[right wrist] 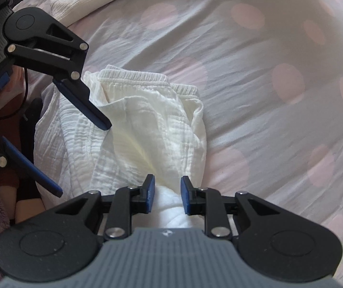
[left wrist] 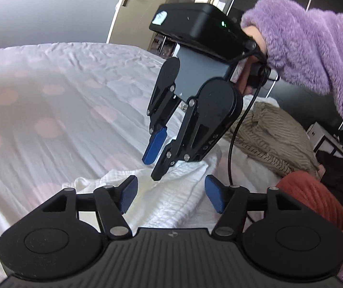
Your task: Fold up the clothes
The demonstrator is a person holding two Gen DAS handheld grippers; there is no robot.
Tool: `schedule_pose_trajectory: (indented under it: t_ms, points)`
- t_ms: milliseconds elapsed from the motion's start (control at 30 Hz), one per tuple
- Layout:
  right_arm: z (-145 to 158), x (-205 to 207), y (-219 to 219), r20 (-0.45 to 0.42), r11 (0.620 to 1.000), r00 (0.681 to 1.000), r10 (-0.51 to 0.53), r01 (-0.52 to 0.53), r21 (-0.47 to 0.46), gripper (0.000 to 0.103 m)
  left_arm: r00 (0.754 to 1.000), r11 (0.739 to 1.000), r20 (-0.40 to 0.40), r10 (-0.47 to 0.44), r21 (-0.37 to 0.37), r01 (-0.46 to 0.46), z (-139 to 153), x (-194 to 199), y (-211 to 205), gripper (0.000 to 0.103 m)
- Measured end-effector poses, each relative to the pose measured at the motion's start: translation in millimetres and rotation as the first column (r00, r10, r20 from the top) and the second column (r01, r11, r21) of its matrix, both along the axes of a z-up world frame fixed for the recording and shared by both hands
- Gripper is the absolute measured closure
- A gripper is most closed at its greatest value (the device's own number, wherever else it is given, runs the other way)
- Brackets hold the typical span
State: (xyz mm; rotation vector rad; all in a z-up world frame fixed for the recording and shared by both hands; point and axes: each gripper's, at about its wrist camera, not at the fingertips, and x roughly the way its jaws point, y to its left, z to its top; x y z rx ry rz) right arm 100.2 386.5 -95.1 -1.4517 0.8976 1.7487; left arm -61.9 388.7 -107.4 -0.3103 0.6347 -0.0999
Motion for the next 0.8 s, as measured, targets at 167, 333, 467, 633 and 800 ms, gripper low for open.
schedule_pose_trajectory:
  t_ms: [167, 333, 467, 633, 800]
  points:
    - [3, -1, 1, 0.015, 1.000, 1.000, 0.011, -0.011, 0.004, 0.077, 0.995, 0.998, -0.094, -0.045, 0.036, 0.048, -11, 7, -10, 0.029]
    - [2, -1, 2, 0.015, 1.000, 1.000, 0.002, -0.002, 0.005, 0.077, 0.992, 0.990, -0.125, -0.020, 0.139, 0.038, -20, 14, -25, 0.029]
    - [2, -4, 3, -0.003, 1.000, 1.000, 0.007, -0.007, 0.003, 0.077, 0.989, 0.975, -0.147, 0.003, 0.221, 0.030, -27, 19, -38, 0.051]
    - [1, -10, -1, -0.030, 0.999, 0.999, 0.037, -0.037, -0.018, 0.077, 0.991, 0.982, -0.125, -0.041, 0.179, 0.063, -23, 16, -39, 0.085]
    - [9, 6, 3, -0.036, 0.999, 0.999, -0.015, 0.016, 0.030, 0.076, 0.996, 0.996, -0.046, -0.077, 0.048, 0.079, -9, 2, -22, 0.086]
